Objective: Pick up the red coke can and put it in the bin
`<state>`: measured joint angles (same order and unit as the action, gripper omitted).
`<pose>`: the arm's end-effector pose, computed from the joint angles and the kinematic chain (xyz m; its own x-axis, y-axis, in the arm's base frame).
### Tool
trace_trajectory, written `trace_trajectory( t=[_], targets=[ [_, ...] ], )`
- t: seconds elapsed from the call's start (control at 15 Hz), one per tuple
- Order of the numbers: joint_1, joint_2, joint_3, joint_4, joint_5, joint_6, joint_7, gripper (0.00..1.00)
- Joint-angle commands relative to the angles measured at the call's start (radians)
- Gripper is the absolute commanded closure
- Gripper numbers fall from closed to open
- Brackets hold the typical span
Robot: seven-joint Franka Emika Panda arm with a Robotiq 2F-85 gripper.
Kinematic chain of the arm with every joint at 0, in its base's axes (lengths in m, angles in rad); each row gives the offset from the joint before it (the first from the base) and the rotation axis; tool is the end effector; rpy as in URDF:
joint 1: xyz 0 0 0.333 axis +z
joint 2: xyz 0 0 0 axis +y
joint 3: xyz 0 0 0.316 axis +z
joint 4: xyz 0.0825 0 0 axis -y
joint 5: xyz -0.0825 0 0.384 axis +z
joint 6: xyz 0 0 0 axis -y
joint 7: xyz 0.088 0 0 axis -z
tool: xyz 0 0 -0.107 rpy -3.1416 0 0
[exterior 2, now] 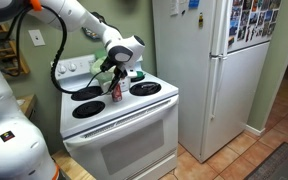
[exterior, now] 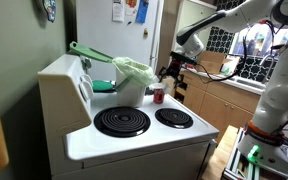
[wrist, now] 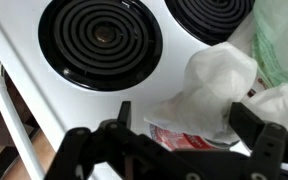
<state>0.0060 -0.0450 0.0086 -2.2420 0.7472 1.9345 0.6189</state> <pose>0.4949 0.0539 0.3828 0.5193 -0.6152 -0.5931 -0.8457 -0.4698 -0.2532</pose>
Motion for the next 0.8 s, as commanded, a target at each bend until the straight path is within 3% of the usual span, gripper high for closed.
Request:
trace_trajectory(
  t=[0.0,0.73],
  targets=[
    [-0.011,-0.037,-0.009,0.001,0.012,-0.041,0.004,0.0],
    [-0.017,0.012,-0.016,0.003,0.057,-0.067,-0.013,0.0]
  ],
)
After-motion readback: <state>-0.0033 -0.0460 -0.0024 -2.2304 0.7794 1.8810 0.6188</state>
